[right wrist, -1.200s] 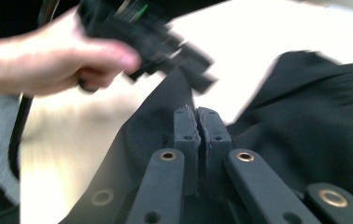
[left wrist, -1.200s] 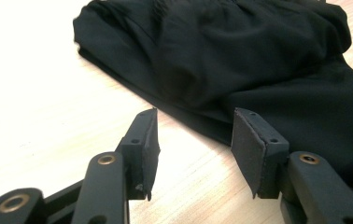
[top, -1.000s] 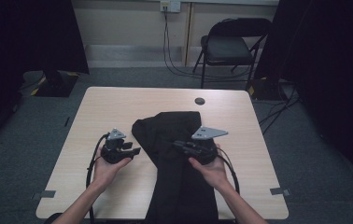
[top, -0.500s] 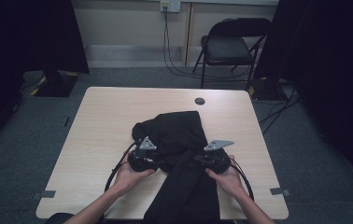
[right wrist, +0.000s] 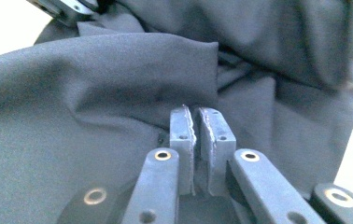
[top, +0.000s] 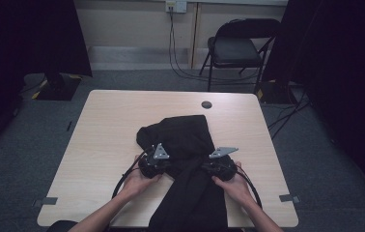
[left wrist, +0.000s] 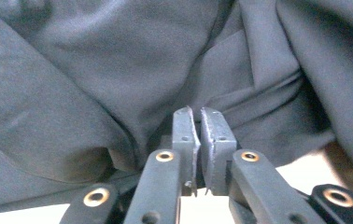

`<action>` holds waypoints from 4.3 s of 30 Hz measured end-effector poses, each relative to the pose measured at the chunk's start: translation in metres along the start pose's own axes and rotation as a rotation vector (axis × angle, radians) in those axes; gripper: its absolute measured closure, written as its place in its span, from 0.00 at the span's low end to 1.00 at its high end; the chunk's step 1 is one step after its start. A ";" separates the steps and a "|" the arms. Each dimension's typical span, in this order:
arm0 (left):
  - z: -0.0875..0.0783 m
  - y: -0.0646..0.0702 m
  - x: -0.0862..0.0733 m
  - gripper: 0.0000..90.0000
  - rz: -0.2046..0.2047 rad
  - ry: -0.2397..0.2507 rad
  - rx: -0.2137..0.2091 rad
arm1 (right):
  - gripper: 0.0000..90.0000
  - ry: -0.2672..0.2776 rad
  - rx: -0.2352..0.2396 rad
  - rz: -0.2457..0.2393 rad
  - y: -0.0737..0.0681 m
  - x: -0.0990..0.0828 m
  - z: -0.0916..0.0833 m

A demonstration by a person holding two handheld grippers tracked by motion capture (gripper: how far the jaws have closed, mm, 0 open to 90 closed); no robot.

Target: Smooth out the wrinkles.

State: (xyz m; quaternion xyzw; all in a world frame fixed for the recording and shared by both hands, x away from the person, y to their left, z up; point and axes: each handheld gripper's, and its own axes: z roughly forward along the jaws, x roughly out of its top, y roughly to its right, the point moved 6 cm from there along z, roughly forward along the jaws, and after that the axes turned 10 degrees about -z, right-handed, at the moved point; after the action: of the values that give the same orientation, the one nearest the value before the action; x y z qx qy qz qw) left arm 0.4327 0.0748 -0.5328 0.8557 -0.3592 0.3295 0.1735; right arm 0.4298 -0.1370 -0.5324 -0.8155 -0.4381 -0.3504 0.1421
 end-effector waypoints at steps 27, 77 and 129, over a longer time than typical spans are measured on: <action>-0.039 -0.014 0.003 0.77 -0.072 0.061 -0.028 | 0.66 0.098 -0.081 -0.034 0.000 0.033 -0.026; 0.001 -0.103 0.040 0.93 -0.289 0.139 0.055 | 0.84 0.134 -0.074 0.086 0.051 0.075 0.058; 0.022 -0.070 0.029 0.90 -0.229 0.080 0.101 | 0.90 0.096 -0.078 0.031 0.016 0.035 0.043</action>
State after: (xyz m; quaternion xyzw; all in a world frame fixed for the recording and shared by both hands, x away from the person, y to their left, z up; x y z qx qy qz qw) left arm 0.5083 0.0965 -0.5331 0.8849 -0.2348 0.3592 0.1810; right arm 0.4750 -0.1022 -0.5375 -0.8094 -0.4041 -0.4038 0.1364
